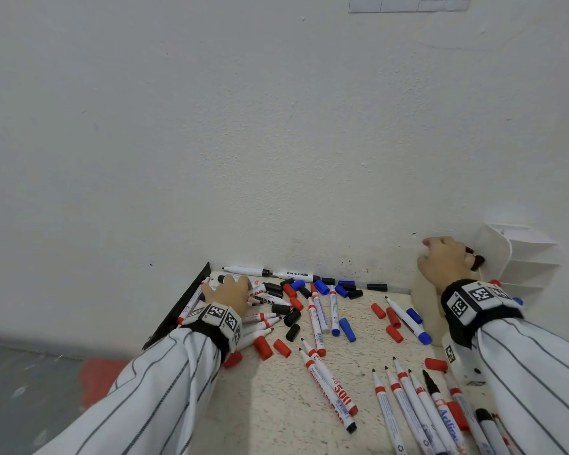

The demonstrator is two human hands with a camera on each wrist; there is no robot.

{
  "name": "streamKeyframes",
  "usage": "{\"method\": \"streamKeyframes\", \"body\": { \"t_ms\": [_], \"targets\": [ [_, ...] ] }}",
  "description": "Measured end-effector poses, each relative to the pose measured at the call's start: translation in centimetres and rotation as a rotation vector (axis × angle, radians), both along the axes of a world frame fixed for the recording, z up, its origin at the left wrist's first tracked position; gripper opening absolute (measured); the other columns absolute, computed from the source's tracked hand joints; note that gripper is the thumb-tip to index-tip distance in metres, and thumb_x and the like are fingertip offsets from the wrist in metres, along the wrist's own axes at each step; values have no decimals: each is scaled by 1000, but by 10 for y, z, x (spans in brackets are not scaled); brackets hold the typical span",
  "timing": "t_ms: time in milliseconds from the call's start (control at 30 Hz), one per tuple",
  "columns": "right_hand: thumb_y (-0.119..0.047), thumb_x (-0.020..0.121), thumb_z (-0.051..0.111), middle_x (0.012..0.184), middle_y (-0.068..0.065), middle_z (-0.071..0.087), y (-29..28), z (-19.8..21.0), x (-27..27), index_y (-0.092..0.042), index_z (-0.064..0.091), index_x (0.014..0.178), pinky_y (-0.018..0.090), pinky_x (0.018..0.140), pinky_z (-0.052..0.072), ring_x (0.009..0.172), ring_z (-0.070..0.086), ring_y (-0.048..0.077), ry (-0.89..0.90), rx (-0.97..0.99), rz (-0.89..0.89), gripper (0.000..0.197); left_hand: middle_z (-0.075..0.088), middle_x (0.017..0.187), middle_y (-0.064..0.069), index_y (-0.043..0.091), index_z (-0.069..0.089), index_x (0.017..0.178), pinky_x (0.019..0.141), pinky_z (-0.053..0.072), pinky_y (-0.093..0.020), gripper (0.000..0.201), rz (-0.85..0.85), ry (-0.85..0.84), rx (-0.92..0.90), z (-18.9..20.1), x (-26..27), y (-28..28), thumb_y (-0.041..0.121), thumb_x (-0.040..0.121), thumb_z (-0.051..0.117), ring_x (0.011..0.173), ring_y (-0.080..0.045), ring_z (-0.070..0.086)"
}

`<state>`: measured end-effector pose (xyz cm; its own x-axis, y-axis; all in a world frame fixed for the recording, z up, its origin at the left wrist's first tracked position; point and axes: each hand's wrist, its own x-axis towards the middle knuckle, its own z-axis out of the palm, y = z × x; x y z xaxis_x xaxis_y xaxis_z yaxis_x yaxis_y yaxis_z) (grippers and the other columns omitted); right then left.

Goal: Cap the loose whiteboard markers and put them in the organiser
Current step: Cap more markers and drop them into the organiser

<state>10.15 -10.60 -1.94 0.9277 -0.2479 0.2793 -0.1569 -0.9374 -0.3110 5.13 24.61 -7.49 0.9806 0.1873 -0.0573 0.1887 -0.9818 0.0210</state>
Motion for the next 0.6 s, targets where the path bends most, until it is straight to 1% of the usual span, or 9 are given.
{"method": "streamKeyframes", "body": {
  "t_ms": [100, 167, 233, 300, 400, 467, 500, 567, 600],
  "targets": [
    [-10, 86, 51, 135, 14, 41, 15, 3, -6, -12, 52, 125, 43, 101, 26, 124, 32, 32, -54, 44, 26, 39, 52, 124, -9, 18, 37, 128, 96, 43, -45, 41, -36, -134, -226, 8, -3, 3, 5, 89, 47, 108, -27, 56],
    [-10, 87, 50, 131, 11, 45, 34, 1, -8, -14, 56, 118, 43, 99, 29, 121, 35, 30, -78, 60, 91, 32, 58, 111, -13, 16, 33, 132, 81, 50, -39, 46, -43, -230, -401, 12, -4, 4, -1, 90, 44, 95, -28, 59],
    [-9, 88, 49, 126, 8, 51, 57, -3, -8, -15, 59, 112, 41, 99, 36, 117, 44, 26, -74, 106, 192, 26, 60, 105, -17, 15, 27, 138, 71, 48, -35, 50, -31, -321, -543, 16, -7, 5, 3, 93, 45, 83, -26, 58],
    [-7, 91, 48, 123, 8, 56, 86, -9, -9, -13, 59, 113, 33, 99, 40, 113, 51, 22, -5, 236, 320, 25, 60, 101, -18, 12, 26, 139, 71, 50, -34, 53, -37, -419, -659, 17, -9, 7, 7, 92, 49, 77, -22, 56],
    [-6, 94, 45, 128, 6, 54, 130, -20, -11, -12, 55, 124, 24, 93, 37, 116, 50, 19, 261, 310, 531, 32, 59, 94, -12, 10, 41, 124, 72, 52, -34, 39, 0, -512, -780, 18, -15, 10, 8, 87, 54, 77, -22, 59],
    [-9, 95, 45, 128, 2, 53, 157, -27, -11, -15, 52, 129, 24, 91, 36, 117, 49, 17, 409, 253, 649, 36, 61, 87, -4, 10, 49, 108, 65, 47, -27, 24, 46, -537, -834, 16, -16, 14, 13, 85, 57, 68, -15, 55],
    [-11, 94, 46, 124, 0, 54, 167, -29, -13, -17, 53, 128, 22, 88, 36, 114, 50, 16, 460, 227, 692, 35, 61, 83, -1, 11, 50, 101, 61, 44, -20, 20, 65, -561, -869, 15, -16, 16, 12, 83, 59, 64, -12, 52],
    [-16, 90, 55, 103, -5, 58, 183, -33, -17, -21, 61, 116, 20, 80, 39, 97, 53, 12, 547, 216, 787, 27, 56, 75, 4, 13, 50, 90, 52, 38, -7, 19, 113, -604, -937, 14, -17, 19, 6, 78, 63, 60, -6, 49],
    [-19, 87, 61, 92, -8, 59, 188, -33, -20, -23, 63, 107, 19, 75, 41, 86, 54, 9, 599, 220, 845, 21, 53, 71, 6, 13, 50, 88, 50, 38, -6, 21, 134, -626, -966, 15, -17, 20, 3, 76, 65, 60, -6, 49]
  ]
}}
